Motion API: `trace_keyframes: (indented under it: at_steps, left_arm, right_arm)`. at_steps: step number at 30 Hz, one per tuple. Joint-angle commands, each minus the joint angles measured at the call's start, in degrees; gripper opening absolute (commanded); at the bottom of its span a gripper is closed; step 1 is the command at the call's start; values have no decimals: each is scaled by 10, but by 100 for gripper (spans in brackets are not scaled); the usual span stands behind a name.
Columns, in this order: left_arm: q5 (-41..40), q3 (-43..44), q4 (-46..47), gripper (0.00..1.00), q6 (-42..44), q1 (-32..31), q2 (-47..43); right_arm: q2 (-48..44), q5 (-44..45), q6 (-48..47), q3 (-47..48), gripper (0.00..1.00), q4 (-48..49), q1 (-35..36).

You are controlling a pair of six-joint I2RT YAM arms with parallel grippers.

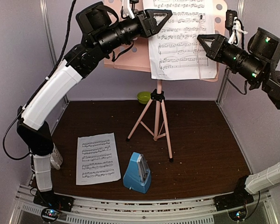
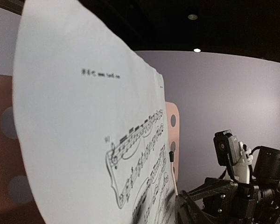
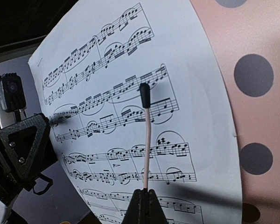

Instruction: Set up the instrument practice props

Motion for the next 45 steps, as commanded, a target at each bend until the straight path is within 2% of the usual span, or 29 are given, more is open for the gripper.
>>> trace_keyframes:
  at_steps: [1,7,11,15,20,25,30,37,40,45]
  left_arm:
    - [-11,-29,0,45,23,-2,-50]
    - [-9,-78,-10,47,25,-2,-82]
    - [-4,-84,-11,42,24,-2,-83]
    - [-12,-83,-12,33,23,-2,-77]
    - [-13,-82,-27,34,20,-2,-75]
    - [-13,-98,-40,41,21,-2,-86]
    - [-15,-145,-31,33,18,-2,-112]
    - [-11,-191,-33,31,19,-2,-145]
    - [-10,-200,-38,24,18,-2,-151]
    - [-28,-187,-38,1,28,-2,-139]
  right_arm:
    - [-18,-6,-4,-12,0,9,-7]
    - [-24,-5,-3,-22,0,10,-13]
    - [-25,-10,-3,-28,0,14,-16]
    - [-23,-16,-5,-27,0,16,-19]
    - [-20,-18,-4,-26,0,16,-23]
    - [-24,-14,-6,-30,0,17,-26]
    - [-26,-18,-7,-31,0,18,-30]
    - [-27,-25,-8,-33,0,21,-33]
    - [-27,-26,-8,-34,0,22,-32]
    - [-30,-44,-14,-41,0,31,-33]
